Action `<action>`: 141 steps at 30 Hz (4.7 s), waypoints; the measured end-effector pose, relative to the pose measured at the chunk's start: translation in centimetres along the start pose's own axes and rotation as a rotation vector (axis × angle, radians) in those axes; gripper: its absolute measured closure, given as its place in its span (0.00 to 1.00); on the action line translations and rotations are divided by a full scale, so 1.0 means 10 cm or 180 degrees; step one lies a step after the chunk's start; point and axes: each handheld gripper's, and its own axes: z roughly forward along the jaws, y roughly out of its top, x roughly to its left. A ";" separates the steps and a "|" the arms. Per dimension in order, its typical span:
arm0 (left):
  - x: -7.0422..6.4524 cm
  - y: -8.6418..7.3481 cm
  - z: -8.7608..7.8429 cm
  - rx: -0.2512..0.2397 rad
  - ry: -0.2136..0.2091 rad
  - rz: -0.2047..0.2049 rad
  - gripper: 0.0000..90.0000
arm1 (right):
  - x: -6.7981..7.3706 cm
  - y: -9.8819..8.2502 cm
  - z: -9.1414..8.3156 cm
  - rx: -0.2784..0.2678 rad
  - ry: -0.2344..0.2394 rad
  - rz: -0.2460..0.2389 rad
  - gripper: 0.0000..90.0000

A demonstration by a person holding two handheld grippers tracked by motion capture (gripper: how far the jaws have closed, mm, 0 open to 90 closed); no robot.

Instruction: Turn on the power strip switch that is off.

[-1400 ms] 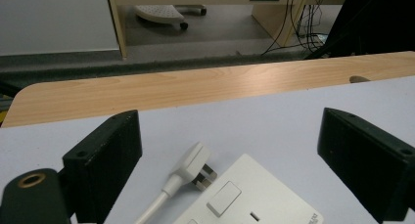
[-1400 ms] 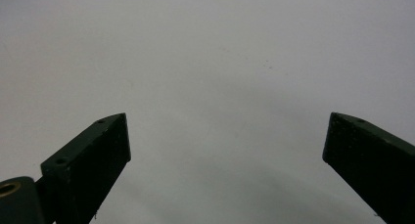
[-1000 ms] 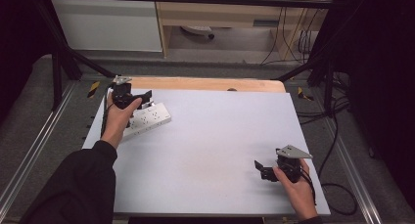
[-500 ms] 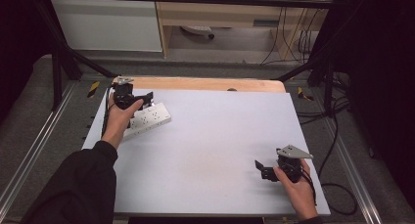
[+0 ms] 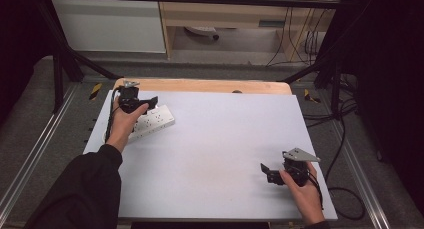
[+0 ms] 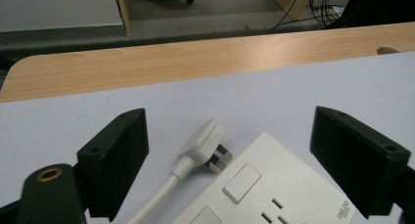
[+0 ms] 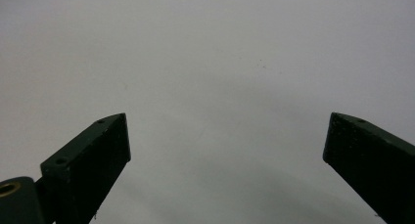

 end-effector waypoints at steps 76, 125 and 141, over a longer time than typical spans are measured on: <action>-0.01 -0.21 0.09 0.0227 -0.0234 0.0058 1.00 | 0.00 0.01 0.01 -0.0019 0.0029 -0.0003 0.04; -0.05 -0.39 0.21 0.0228 -0.0112 0.0069 1.00 | -0.03 0.01 -0.03 -0.0063 0.0021 0.0062 0.04; -0.03 -0.42 0.22 0.0174 -0.0158 0.0044 1.00 | -0.04 0.01 -0.03 -0.0054 0.0026 0.0064 0.04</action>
